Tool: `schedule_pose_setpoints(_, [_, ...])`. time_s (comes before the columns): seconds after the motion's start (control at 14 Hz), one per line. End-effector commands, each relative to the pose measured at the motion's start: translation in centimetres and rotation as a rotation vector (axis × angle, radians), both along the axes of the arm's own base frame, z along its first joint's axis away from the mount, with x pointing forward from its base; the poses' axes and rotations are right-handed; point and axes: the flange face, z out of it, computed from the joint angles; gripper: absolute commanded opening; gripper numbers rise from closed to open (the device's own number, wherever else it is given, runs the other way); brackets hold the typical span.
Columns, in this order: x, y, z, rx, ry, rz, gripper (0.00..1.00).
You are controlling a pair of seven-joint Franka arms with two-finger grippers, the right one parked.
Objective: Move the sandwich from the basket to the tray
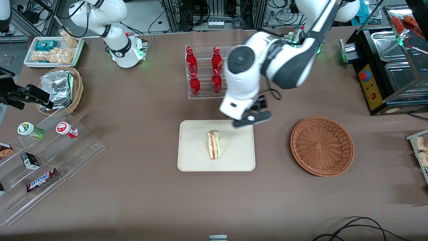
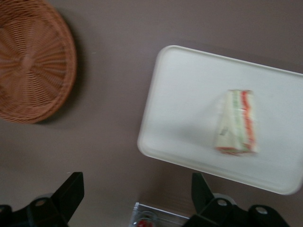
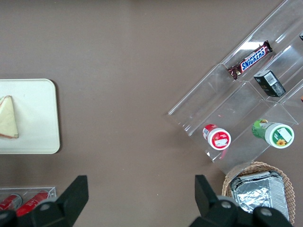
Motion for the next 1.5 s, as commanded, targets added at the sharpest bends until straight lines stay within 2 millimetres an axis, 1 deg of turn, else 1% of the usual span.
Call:
schedule_pose_setpoints(0.0, [1.0,8.2,0.3,0.015,0.05,0.0,1.0])
schedule_pose_setpoints(0.07, [0.7,10.7,1.0,0.0,0.07,-0.037,1.0])
schedule_pose_setpoints(0.21, [0.6,16.3,1.7,-0.014,0.103,-0.065,1.0])
schedule_pose_setpoints(0.43, [-0.1,22.6,3.8,-0.067,0.186,-0.131,1.0])
schedule_pose_setpoints(0.5, [-0.1,24.9,4.8,-0.083,0.2,-0.16,1.0])
schedule_pose_setpoints(0.64, [-0.2,28.3,6.4,-0.134,0.204,-0.204,1.0])
schedule_pose_setpoints(0.79, [-0.9,29.7,8.4,-0.137,0.19,-0.226,1.0])
schedule_pose_setpoints(0.86, [-1.3,31.4,10.1,-0.138,0.153,-0.225,1.0])
schedule_pose_setpoints(1.0, [-0.9,31.9,12.4,-0.143,0.092,-0.298,1.0])
schedule_pose_setpoints(1.14, [-0.1,34.0,14.1,-0.145,0.011,-0.273,1.0])
schedule_pose_setpoints(1.29, [0.2,34.6,15.0,-0.139,-0.012,-0.266,1.0])
schedule_pose_setpoints(1.43, [0.3,36.1,15.0,-0.151,-0.017,-0.233,1.0])
